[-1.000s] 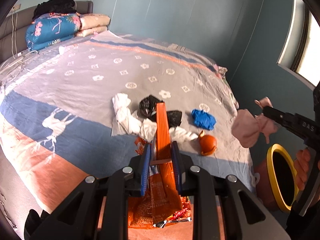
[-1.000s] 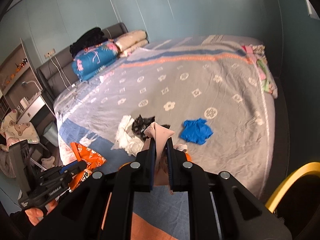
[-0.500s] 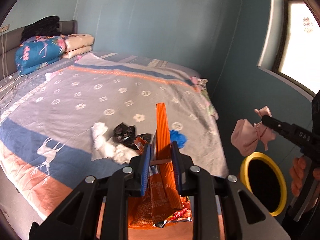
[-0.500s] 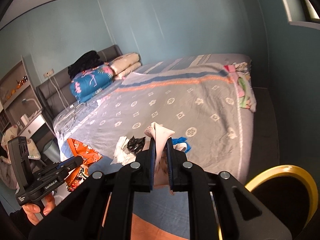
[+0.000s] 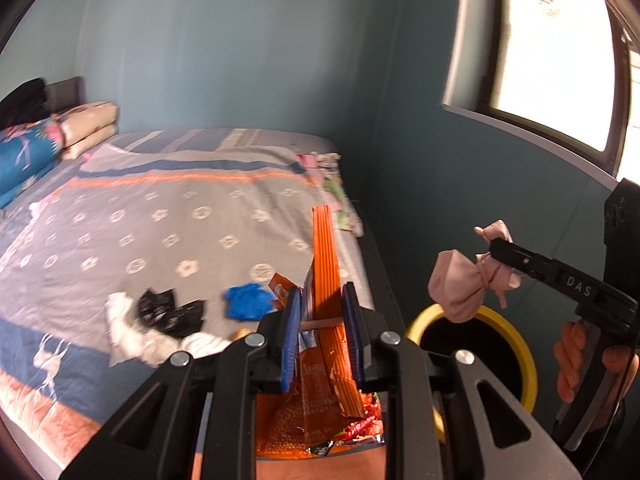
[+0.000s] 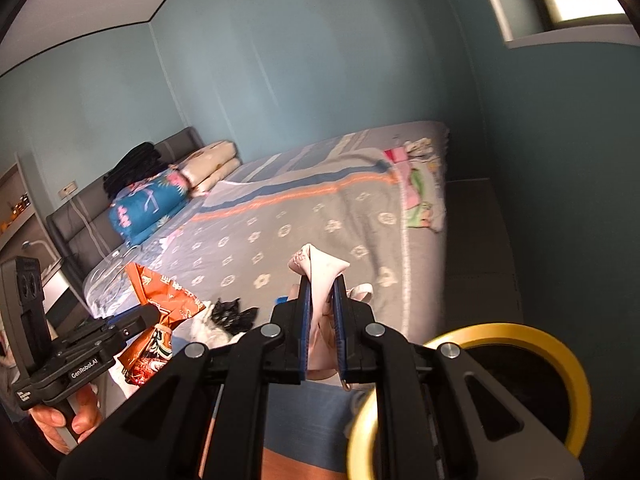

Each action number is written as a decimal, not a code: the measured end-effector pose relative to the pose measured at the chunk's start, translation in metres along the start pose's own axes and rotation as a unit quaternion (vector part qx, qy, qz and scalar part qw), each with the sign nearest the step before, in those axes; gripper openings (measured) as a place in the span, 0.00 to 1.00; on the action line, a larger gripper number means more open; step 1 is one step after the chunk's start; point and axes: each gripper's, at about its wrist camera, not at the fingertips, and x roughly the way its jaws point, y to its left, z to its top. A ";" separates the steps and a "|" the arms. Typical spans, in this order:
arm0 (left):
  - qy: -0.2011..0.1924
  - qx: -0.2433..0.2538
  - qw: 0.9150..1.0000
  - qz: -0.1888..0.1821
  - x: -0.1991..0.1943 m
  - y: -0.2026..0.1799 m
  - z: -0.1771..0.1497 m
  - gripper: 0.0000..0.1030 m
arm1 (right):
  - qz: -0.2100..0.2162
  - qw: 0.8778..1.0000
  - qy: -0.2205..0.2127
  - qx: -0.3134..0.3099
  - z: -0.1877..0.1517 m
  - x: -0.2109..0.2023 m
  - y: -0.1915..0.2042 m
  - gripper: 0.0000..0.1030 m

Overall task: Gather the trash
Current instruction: 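Carry the orange wrapper and pink cloth to the bin and open both tools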

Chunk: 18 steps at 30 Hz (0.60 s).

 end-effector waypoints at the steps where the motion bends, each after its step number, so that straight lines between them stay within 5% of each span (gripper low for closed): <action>1: 0.001 0.004 1.000 -0.005 0.002 -0.007 0.000 0.19 | -0.003 1.000 -0.001 0.003 -0.001 -0.002 -0.004 0.10; 12: 0.051 0.028 0.994 -0.089 0.054 -0.078 -0.011 0.19 | -0.055 0.998 -0.014 0.041 -0.012 -0.026 -0.068 0.10; 18: 0.078 0.043 0.991 -0.102 0.079 -0.108 -0.023 0.20 | -0.072 0.995 0.000 0.063 -0.028 -0.024 -0.101 0.10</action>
